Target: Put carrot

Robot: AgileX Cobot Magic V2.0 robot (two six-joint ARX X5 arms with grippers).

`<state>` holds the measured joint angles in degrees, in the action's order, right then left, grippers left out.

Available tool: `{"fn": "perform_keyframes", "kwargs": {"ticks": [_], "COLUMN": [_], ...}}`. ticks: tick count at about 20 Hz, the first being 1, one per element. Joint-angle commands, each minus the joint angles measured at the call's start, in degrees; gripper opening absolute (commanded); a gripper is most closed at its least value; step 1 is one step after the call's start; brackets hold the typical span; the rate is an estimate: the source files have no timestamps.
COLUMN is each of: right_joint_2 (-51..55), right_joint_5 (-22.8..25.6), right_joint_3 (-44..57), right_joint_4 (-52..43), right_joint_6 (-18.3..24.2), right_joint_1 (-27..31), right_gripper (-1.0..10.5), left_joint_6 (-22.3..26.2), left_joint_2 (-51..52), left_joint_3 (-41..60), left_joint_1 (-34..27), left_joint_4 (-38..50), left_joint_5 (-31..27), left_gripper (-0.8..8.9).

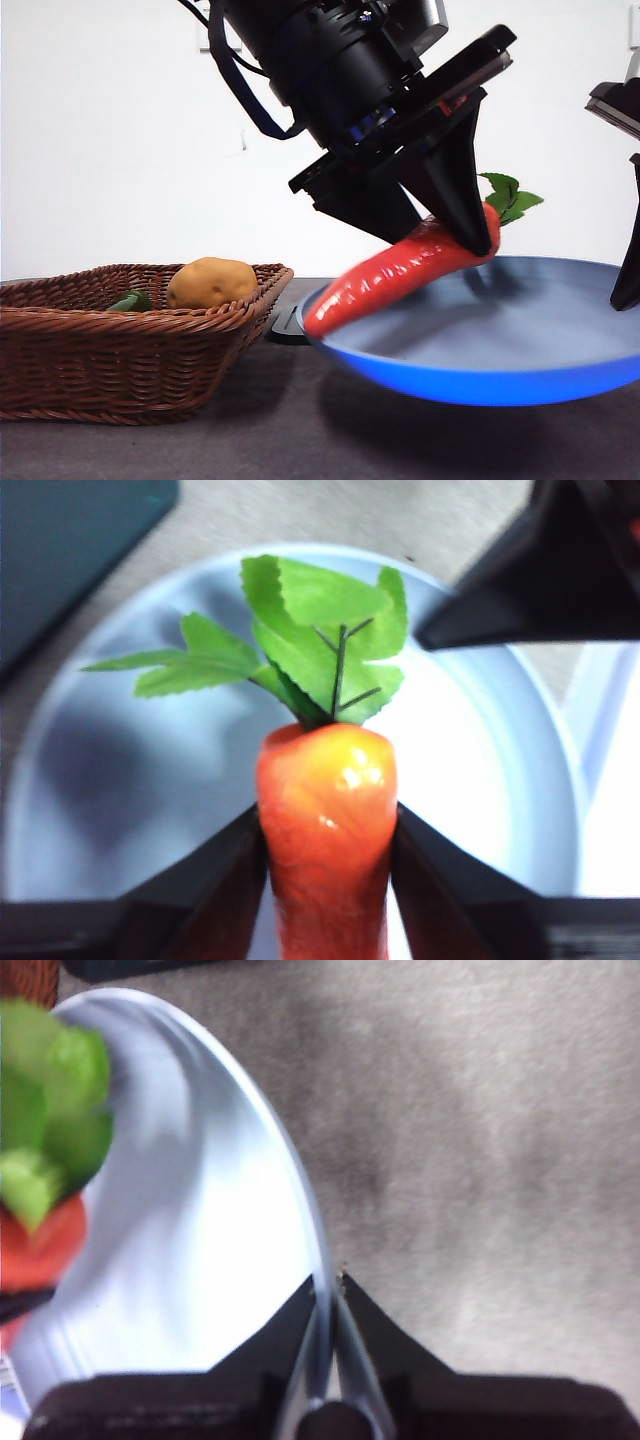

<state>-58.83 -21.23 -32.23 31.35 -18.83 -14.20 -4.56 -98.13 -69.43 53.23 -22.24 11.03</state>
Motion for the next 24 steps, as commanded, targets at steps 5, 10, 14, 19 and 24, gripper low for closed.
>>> {"fn": "perform_keyframes", "kwargs": {"ticks": [5, 10, 14, 19, 24], "right_joint_2": [-0.2, -2.4, -10.2, -26.3, -43.8], "right_joint_5": [-4.2, -3.9, -3.9, -3.9, -3.9], "right_joint_3": [-0.7, -1.1, -6.1, -19.5, -34.9], "right_joint_4": [-0.6, -1.1, -1.8, -5.8, -5.7], "right_joint_6": [-2.4, -2.8, -0.2, 0.5, 0.2], "right_joint_1": [-0.1, 1.9, 6.5, 8.6, 8.6], "right_gripper": [0.0, 0.0, 0.0, 0.0, 0.0], "left_joint_6": [-3.2, -2.6, -0.9, -1.0, -1.5], "left_joint_2": [0.5, 10.4, 22.6, 34.8, 40.4], "left_joint_3": [-0.9, -0.9, -0.9, -0.9, -0.9], "left_joint_1": [0.3, -1.2, -1.9, -1.9, -1.9], "left_joint_4": [0.3, -4.7, -12.5, -17.1, -20.2], "left_joint_5": [-0.5, -4.9, -13.7, -19.5, -20.3], "left_gripper": [2.36, 2.36, 2.35, 2.35, 2.34]}}
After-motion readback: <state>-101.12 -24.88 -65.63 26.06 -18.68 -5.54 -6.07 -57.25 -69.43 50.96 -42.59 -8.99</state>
